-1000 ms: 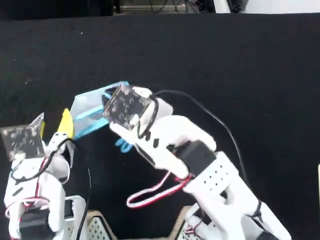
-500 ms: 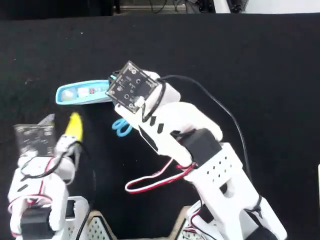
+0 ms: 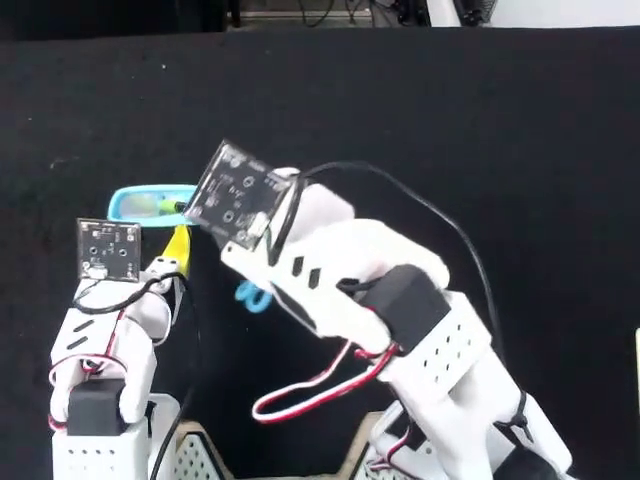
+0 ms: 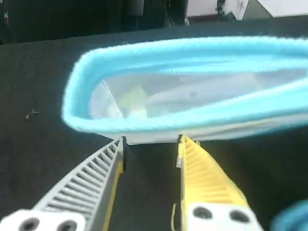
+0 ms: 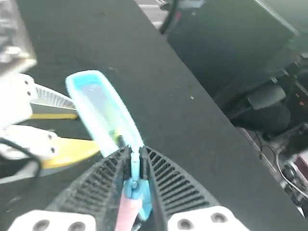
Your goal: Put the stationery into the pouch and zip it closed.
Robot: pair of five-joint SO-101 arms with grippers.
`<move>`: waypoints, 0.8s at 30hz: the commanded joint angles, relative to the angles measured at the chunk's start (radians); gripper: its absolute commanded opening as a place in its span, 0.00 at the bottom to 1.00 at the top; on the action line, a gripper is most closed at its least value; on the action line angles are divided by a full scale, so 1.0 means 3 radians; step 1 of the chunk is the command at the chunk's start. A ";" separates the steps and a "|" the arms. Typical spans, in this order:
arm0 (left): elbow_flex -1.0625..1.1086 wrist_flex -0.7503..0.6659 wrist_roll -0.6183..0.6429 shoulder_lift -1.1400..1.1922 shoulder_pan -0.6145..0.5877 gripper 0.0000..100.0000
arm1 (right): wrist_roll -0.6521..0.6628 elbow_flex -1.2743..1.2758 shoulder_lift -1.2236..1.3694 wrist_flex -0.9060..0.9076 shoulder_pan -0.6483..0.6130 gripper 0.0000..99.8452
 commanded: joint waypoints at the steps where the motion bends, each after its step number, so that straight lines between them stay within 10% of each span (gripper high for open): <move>1: -0.0059 -0.0118 0.0153 0.0000 0.0038 0.18 | 0.0026 -0.0248 -0.0008 0.0010 -0.0189 0.01; 16: -0.0064 -0.0123 0.0578 0.0000 0.0043 0.18 | 0.0000 0.0049 -0.0299 0.0031 -0.0230 0.02; 24: -0.0064 -0.0123 0.0578 0.0000 0.0074 0.18 | -0.0690 0.0320 -0.0304 0.0036 -0.0225 0.23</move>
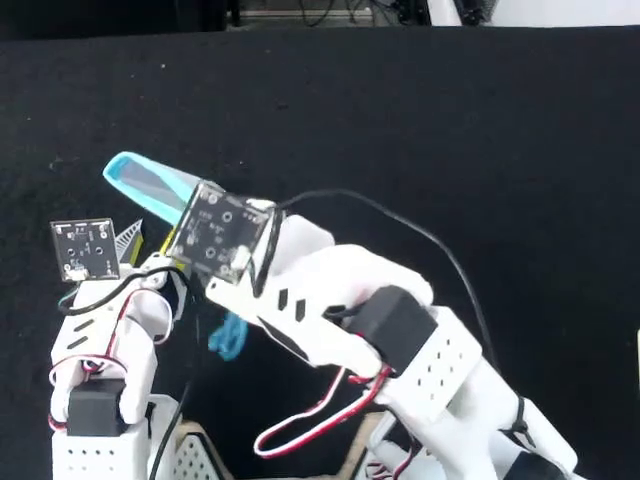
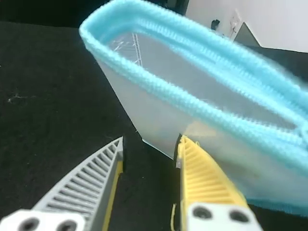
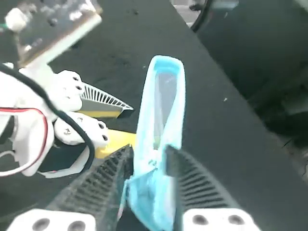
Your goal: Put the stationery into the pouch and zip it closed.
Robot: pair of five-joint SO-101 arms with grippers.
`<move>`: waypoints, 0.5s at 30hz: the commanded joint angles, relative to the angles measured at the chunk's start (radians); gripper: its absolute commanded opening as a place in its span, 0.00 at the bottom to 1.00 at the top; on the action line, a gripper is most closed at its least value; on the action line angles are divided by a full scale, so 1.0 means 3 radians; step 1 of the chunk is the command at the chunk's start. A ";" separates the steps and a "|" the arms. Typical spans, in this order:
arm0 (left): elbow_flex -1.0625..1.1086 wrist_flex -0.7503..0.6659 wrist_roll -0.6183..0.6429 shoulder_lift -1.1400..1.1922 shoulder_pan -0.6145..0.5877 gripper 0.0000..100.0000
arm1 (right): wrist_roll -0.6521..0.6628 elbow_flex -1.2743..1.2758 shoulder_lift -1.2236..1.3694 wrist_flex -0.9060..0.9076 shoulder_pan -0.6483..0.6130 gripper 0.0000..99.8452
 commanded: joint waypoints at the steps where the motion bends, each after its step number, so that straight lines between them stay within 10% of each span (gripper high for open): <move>1: -0.0064 -0.0082 0.0026 0.0000 0.0043 0.18 | -0.0378 -0.0013 -0.0156 0.0015 0.0061 0.24; 15: -0.0069 -0.0082 0.0026 0.0000 0.0033 0.18 | -0.0476 0.1281 -0.1757 0.0251 -0.0123 0.24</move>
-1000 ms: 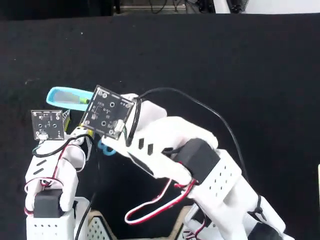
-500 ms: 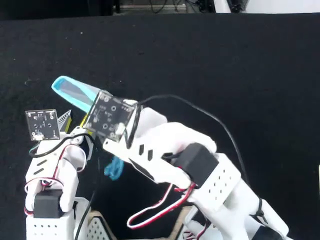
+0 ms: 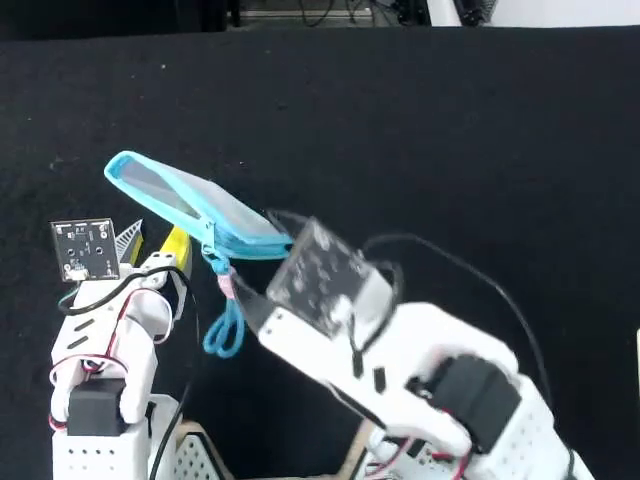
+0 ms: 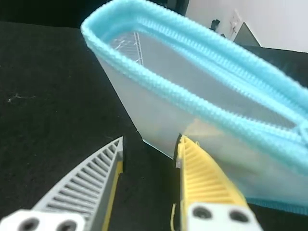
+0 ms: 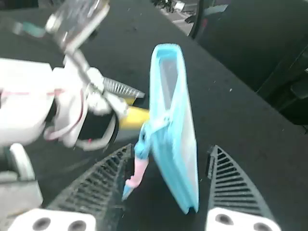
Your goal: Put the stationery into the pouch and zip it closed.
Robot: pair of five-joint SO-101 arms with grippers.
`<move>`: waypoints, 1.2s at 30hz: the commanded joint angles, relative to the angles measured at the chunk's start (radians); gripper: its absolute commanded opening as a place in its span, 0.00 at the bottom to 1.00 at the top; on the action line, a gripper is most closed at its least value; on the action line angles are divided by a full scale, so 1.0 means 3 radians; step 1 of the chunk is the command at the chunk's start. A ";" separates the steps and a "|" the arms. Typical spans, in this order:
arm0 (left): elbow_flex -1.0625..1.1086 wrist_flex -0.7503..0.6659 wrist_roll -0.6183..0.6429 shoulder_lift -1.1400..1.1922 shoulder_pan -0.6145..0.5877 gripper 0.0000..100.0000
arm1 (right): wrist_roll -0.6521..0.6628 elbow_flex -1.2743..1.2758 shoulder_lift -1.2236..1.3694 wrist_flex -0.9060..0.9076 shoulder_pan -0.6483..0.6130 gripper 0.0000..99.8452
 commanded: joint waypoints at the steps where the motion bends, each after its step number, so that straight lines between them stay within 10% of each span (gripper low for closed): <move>1: -0.0069 -0.0082 0.0026 0.0000 0.0023 0.18 | -0.0041 0.0719 -0.0453 -0.0363 -0.0107 0.24; 18: -0.0054 -0.0082 0.0020 0.0000 0.0033 0.18 | -0.0757 0.2790 -0.1036 -0.2695 -0.0358 0.24; 36: -0.0043 -0.0077 0.0015 0.0000 0.0038 0.18 | -0.0757 0.3000 -0.1066 -0.3212 0.0087 0.24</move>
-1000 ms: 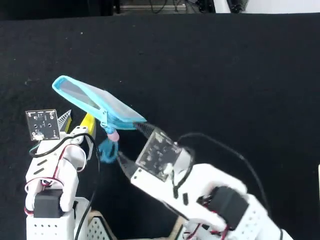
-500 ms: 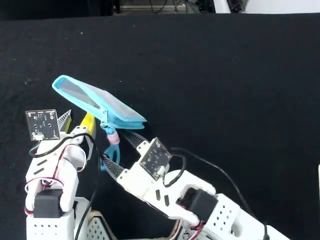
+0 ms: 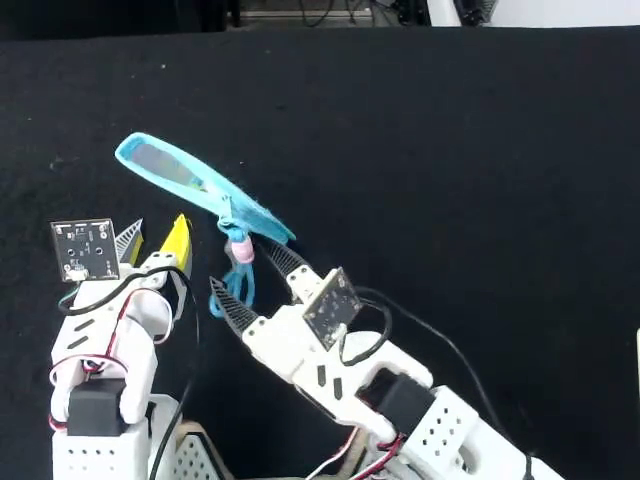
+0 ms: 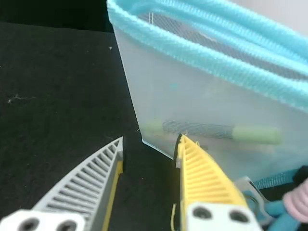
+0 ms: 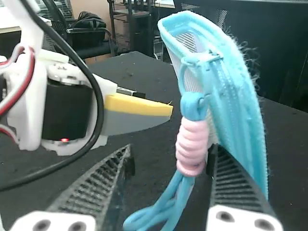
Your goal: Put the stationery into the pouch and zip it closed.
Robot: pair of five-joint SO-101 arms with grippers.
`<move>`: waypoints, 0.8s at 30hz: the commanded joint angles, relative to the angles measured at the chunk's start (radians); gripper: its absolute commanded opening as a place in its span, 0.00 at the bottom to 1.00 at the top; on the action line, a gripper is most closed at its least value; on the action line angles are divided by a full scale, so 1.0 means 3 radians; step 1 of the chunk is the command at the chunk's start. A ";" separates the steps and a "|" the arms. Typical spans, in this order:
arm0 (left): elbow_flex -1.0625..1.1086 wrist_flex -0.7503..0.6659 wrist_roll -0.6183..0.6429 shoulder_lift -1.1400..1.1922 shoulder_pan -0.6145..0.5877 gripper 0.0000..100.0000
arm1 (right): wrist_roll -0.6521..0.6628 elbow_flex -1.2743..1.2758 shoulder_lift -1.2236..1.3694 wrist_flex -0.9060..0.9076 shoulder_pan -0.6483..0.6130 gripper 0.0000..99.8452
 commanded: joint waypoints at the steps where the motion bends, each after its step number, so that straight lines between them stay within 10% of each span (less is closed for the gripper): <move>1: -0.0043 -0.0077 0.0015 0.0000 0.0038 0.18 | -0.0020 -0.0054 -0.0069 -0.0102 0.0087 0.24; 9: -0.0043 -0.0077 0.0015 0.0000 0.0038 0.18 | 0.0000 -0.0023 -0.0054 -0.0435 0.0113 0.04; 24: -0.0038 -0.0077 0.0015 0.0000 0.0033 0.18 | 0.0000 -0.0136 -0.0074 -0.0102 0.0465 0.01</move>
